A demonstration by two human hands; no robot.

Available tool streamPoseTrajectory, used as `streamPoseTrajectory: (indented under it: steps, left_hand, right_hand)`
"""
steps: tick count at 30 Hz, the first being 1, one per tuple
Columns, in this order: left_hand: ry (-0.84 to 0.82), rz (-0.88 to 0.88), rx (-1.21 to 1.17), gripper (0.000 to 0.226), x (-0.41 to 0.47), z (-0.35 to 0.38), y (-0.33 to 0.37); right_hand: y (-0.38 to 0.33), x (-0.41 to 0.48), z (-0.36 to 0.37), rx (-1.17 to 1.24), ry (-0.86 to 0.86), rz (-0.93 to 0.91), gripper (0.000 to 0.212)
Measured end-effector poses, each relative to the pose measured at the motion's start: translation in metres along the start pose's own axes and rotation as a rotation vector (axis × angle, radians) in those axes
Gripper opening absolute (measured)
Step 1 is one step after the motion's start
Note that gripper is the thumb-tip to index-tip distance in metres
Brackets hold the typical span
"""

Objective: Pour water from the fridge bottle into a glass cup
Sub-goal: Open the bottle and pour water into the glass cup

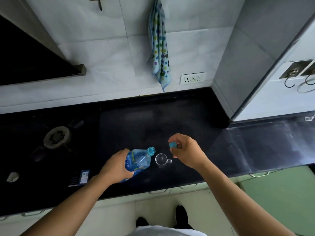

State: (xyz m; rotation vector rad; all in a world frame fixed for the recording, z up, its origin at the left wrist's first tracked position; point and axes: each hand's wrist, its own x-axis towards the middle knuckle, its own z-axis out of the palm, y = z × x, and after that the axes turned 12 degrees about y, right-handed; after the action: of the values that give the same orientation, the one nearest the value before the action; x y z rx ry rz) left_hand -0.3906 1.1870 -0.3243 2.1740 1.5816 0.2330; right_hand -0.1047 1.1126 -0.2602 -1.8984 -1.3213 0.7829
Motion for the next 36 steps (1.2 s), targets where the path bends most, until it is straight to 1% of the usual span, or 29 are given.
streamPoseTrajectory:
  steps: [6, 12, 19, 36]
  left_hand:
    - [-0.02, 0.004, 0.089, 0.054, 0.005, 0.015, 0.007]
    - [-0.064, -0.027, 0.136, 0.056, 0.01, 0.022, 0.009]
    - [-0.097, -0.033, 0.194, 0.057, 0.013, 0.025, 0.013]
    - [-0.167, -0.034, 0.293, 0.055, 0.009, 0.025, 0.013]
  right_hand:
    - [0.045, 0.002, 0.01, -0.005, -0.051, 0.13, 0.019]
    - [0.07, 0.003, 0.014, -0.024, -0.094, 0.151, 0.019]
    - [0.078, 0.008, 0.024, -0.019, -0.133, 0.134, 0.018]
    - [0.085, 0.014, 0.025, -0.004, -0.14, 0.173, 0.019]
